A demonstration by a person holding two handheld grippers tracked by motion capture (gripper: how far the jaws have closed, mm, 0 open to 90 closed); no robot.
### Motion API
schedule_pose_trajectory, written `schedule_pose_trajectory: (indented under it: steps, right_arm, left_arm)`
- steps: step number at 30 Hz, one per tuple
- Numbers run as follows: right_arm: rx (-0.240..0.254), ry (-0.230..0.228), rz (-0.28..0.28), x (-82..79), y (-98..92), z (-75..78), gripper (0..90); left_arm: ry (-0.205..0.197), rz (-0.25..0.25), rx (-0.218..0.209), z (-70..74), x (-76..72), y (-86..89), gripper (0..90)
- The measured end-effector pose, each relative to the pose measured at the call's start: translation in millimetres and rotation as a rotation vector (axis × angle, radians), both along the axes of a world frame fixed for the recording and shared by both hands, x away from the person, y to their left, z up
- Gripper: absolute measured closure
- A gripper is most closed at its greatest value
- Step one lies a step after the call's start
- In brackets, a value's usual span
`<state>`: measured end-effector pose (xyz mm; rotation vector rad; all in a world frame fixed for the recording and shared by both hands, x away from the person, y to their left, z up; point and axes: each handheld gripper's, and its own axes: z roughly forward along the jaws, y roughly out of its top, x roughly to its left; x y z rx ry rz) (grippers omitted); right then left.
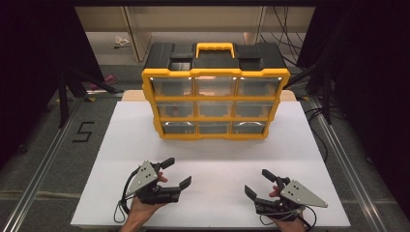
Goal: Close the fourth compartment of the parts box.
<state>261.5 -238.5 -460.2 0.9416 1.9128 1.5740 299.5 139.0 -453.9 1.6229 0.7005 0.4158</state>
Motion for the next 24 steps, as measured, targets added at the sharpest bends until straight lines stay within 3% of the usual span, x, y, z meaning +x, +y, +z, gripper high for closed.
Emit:
schedule_pose_trajectory:
  steps: [13, 24]
  right_arm:
    - [-0.001, 0.000, 0.000, -0.2, 0.1, -0.1, 21.2]
    - [-0.003, 0.001, 0.000, -0.4, -0.1, -0.1, 21.2]
  left_arm:
    - [-0.002, 0.030, 0.005, -10.5, -11.6, 5.0, 16.0]
    - [0.001, 0.026, -0.001, -13.1, -18.3, 4.8, 16.0]
